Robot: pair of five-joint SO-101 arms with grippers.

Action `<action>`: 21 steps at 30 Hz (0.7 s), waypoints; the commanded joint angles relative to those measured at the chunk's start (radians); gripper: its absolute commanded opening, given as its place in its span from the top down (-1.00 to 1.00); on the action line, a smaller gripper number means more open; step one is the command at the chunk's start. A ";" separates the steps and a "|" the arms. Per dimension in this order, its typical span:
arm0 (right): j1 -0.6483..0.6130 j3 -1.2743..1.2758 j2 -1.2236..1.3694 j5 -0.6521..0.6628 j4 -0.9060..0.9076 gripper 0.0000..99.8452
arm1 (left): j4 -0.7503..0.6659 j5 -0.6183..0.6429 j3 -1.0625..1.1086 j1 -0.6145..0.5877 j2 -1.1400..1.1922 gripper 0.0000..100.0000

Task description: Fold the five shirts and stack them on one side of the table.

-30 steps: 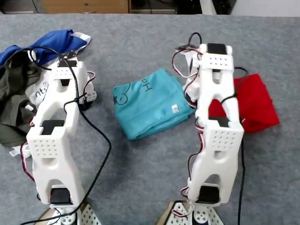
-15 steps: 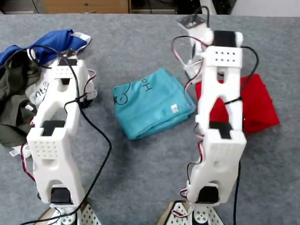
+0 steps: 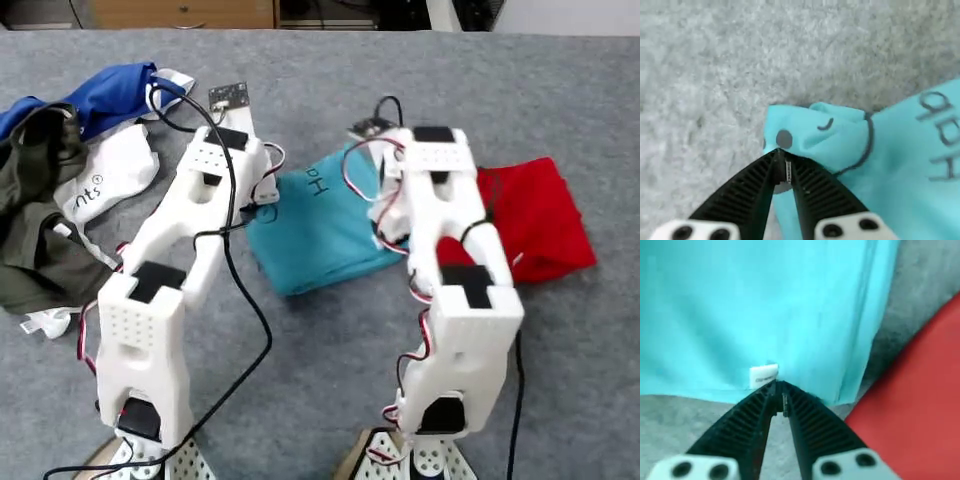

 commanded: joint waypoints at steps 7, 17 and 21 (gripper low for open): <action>0.081 0.102 -0.079 0.049 -0.100 0.99 | -0.017 -0.003 -0.044 -0.075 0.054 0.96; -0.054 -0.245 -0.197 0.046 0.115 0.99 | 0.126 -0.005 -0.146 -0.087 -0.079 0.96; -0.110 -0.463 -0.151 0.048 0.110 0.98 | 0.160 -0.069 -0.157 -0.069 -0.131 0.96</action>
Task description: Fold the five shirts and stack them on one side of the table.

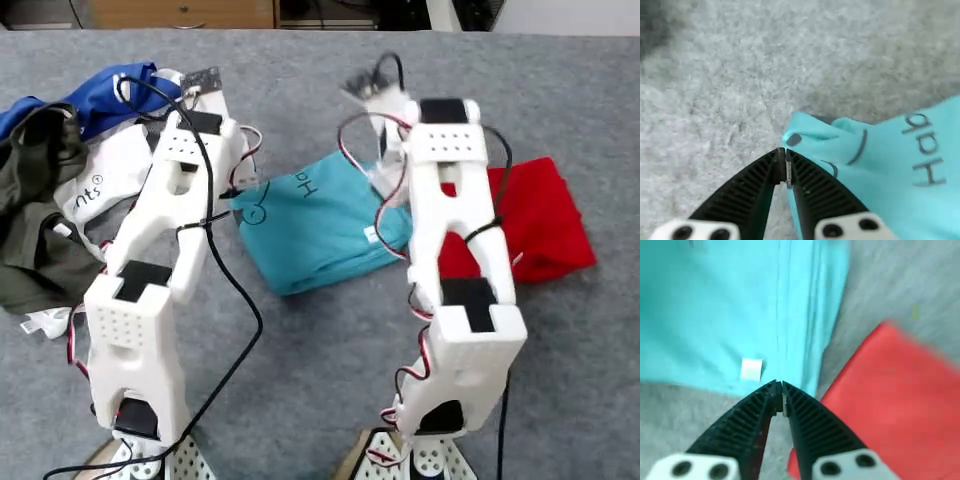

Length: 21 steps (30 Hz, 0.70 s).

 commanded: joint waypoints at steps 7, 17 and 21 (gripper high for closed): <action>-0.093 -0.483 0.323 0.008 -0.091 0.98 | 0.163 -0.051 0.014 0.012 -0.214 0.96; -0.097 -0.967 0.808 0.008 -0.020 0.98 | -0.078 0.003 0.592 0.170 -0.449 0.96; -0.054 -1.133 0.929 0.015 0.032 0.98 | -0.262 0.026 0.839 0.249 -0.579 0.96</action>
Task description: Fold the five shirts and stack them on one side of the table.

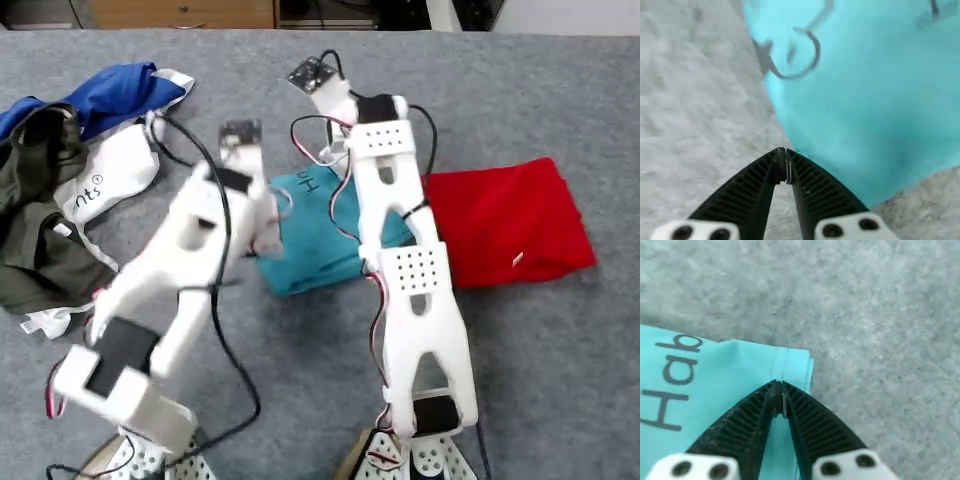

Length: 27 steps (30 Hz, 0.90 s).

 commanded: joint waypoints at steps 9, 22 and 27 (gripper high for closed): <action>0.064 -0.369 0.153 0.049 0.121 0.98 | -0.210 -0.058 0.310 0.143 -0.196 0.96; 0.067 -0.367 -0.076 0.046 0.173 0.99 | -0.127 -0.106 0.278 0.146 -0.208 0.96; 0.082 -0.367 -0.196 0.048 0.244 0.99 | -0.026 -0.106 0.160 0.066 -0.249 0.96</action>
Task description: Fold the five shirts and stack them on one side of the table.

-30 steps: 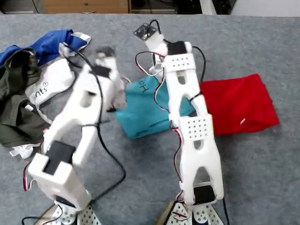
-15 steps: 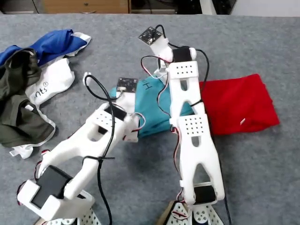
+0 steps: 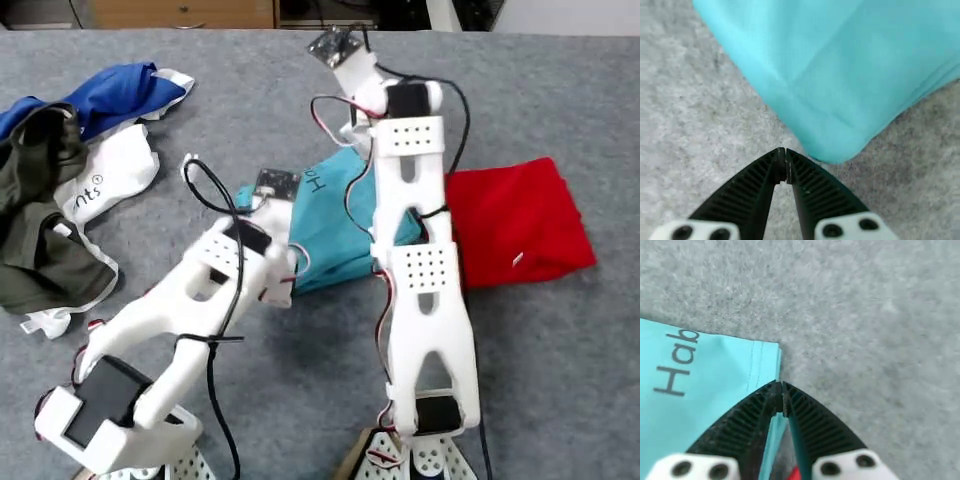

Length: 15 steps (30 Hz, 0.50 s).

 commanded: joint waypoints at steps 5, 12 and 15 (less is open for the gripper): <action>0.084 -0.036 -0.239 0.000 0.089 0.99 | 0.048 -0.005 -0.207 -0.193 -0.124 0.96; 0.189 0.157 -0.403 -0.172 0.091 0.99 | -0.097 0.005 -0.216 -0.384 -0.021 0.96; 0.214 0.371 -0.550 -0.187 0.091 0.99 | -0.155 0.005 -0.216 -0.450 0.070 0.96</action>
